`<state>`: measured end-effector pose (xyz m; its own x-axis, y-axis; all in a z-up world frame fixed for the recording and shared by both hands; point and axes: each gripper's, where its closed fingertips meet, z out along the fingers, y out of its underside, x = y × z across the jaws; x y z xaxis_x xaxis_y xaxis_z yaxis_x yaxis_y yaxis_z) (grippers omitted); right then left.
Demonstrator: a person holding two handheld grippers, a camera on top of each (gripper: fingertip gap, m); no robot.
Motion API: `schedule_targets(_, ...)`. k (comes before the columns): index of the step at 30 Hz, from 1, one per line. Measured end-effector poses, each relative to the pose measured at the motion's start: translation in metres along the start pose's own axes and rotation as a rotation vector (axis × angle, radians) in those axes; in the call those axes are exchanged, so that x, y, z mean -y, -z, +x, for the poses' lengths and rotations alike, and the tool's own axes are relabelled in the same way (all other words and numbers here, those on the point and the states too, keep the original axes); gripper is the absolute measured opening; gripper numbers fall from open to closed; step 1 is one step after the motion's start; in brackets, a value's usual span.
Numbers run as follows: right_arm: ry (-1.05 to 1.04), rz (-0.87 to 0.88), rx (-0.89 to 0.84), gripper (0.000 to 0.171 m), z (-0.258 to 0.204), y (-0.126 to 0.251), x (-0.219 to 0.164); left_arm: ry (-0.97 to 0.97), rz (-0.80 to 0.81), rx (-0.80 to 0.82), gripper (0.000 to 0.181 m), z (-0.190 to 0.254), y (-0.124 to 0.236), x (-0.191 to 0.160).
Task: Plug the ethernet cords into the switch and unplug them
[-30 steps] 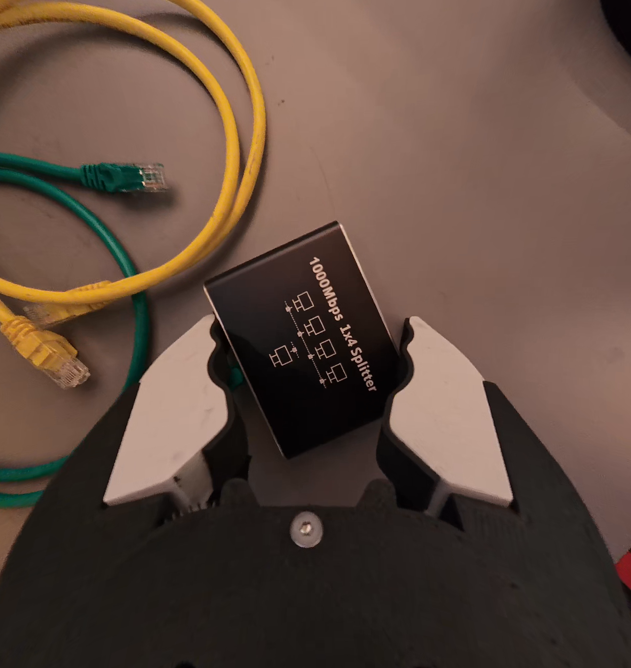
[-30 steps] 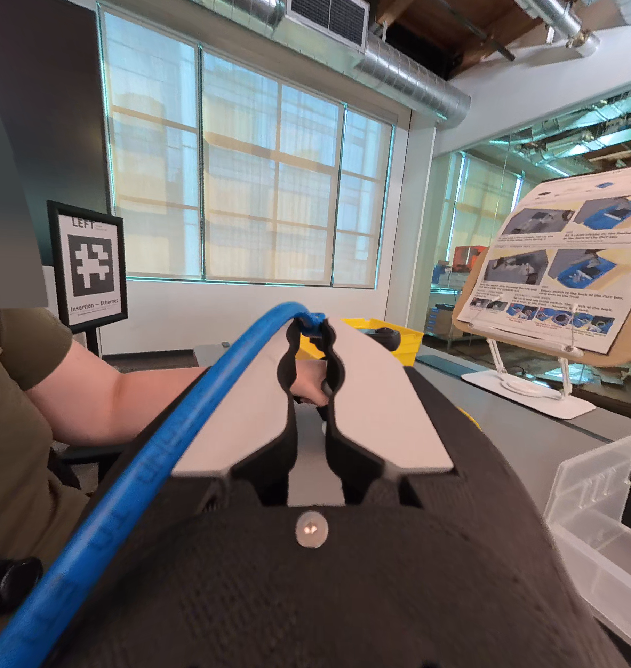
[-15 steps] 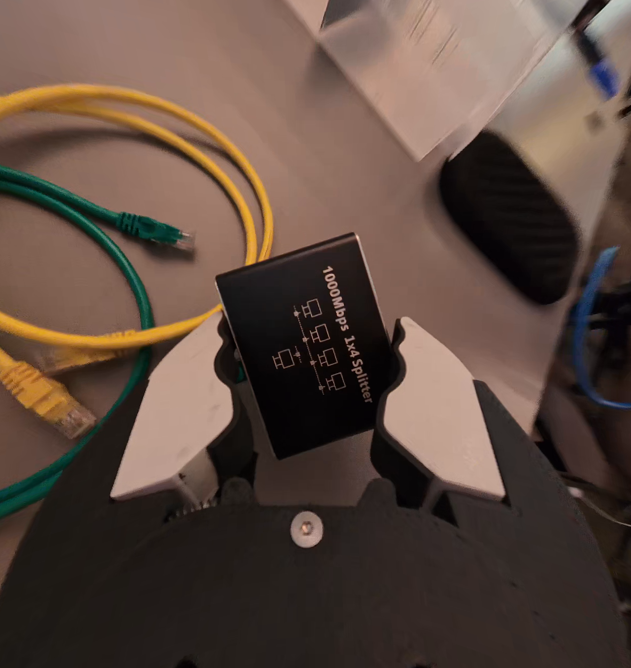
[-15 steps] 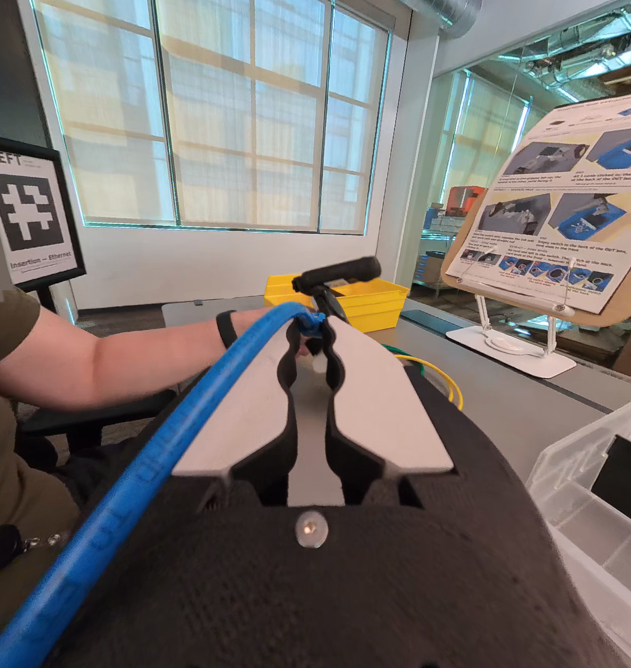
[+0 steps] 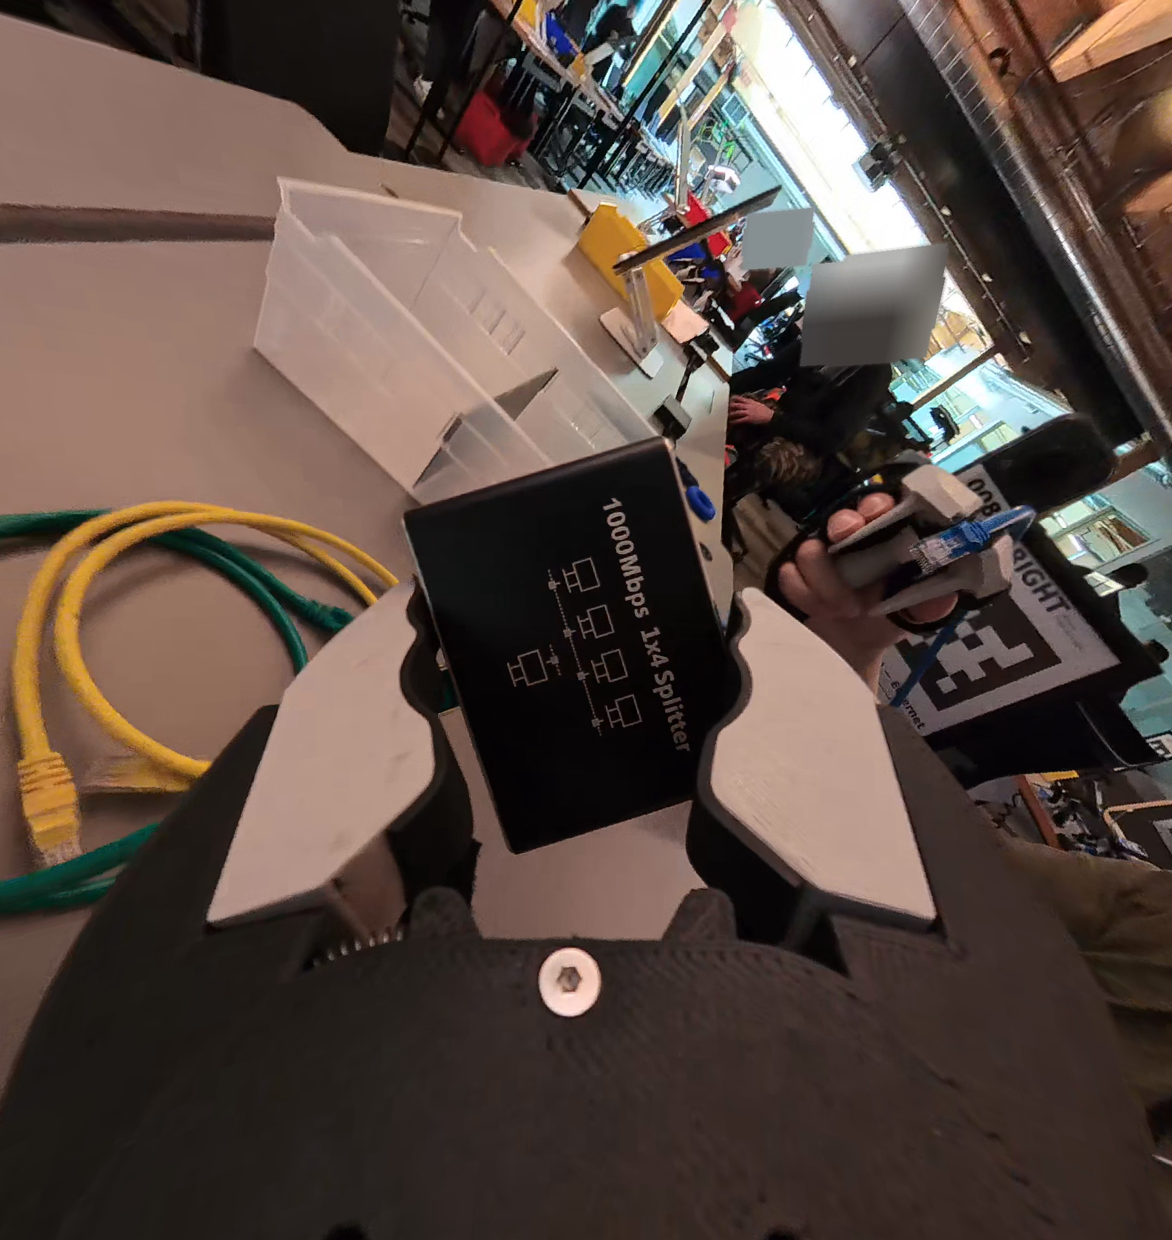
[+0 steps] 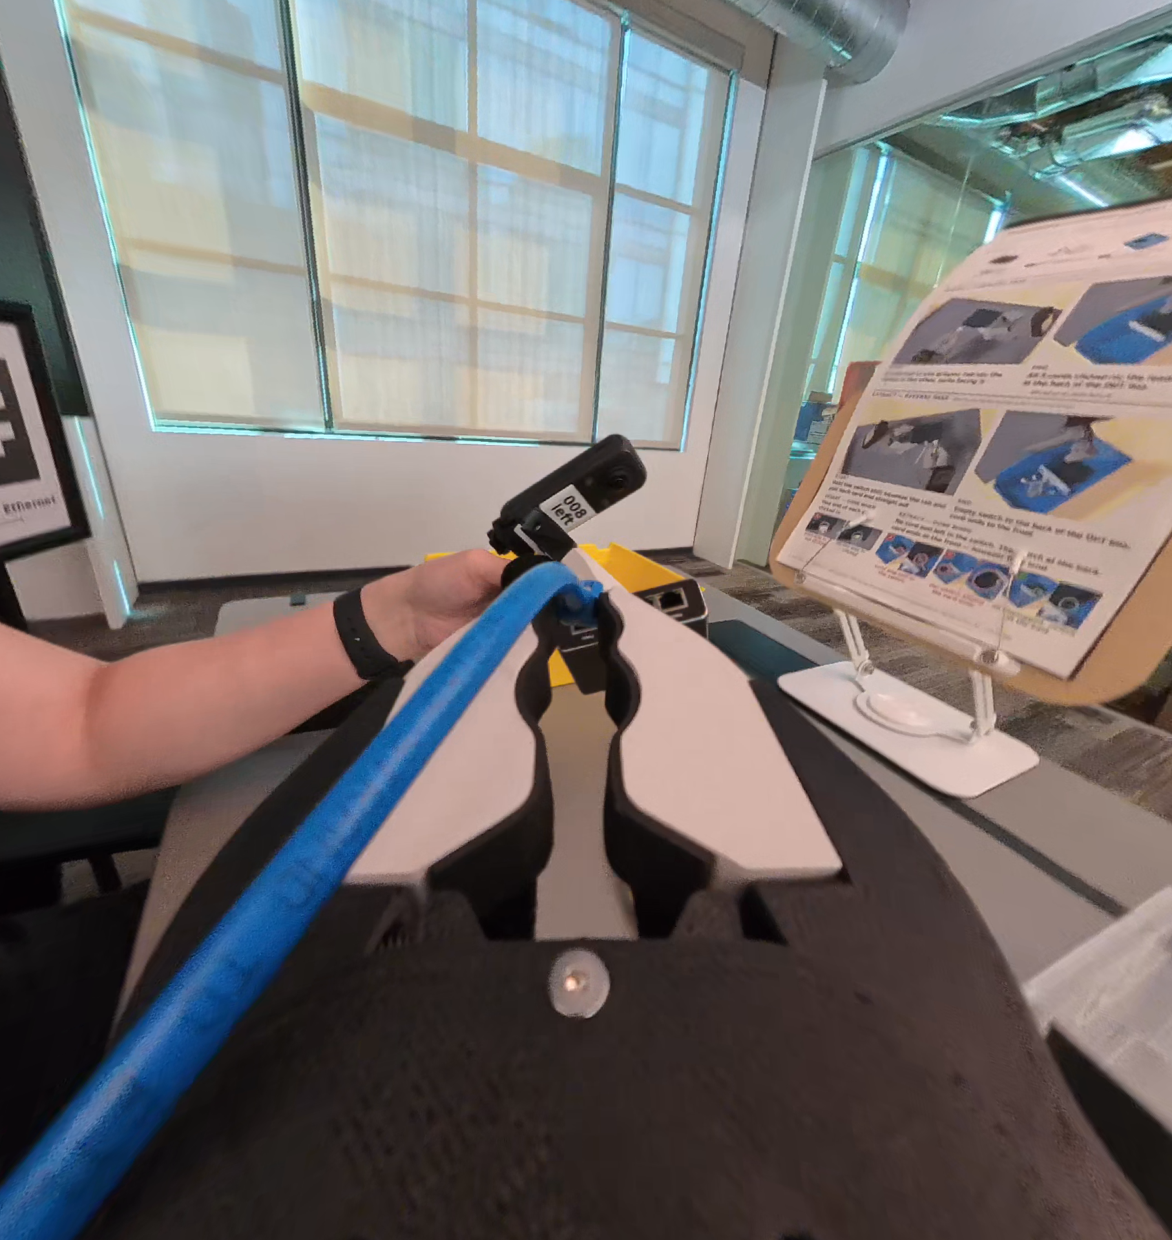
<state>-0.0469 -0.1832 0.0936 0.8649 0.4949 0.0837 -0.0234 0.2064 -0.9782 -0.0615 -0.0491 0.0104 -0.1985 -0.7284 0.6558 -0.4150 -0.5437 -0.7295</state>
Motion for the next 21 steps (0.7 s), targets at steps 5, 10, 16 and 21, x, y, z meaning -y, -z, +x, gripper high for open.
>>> schedule_targets(5,0.131,-0.083,0.028,0.011,0.028,-0.035,0.014,-0.031,0.061,-0.036,0.081,0.007,0.0,0.038)
schedule_targets(10,0.25,-0.086,0.04,0.011,0.048,-0.061,0.03,-0.086,0.104,-0.011,0.081,0.001,0.008,0.067)
schedule_targets(16,0.442,-0.145,0.089,0.011,0.06,-0.096,0.03,-0.068,0.107,-0.03,0.081,-0.005,0.012,0.075)
schedule_targets(21,0.491,-0.167,0.13,0.011,0.069,-0.115,0.015,-0.101,0.077,0.013,0.081,-0.008,0.009,0.076)
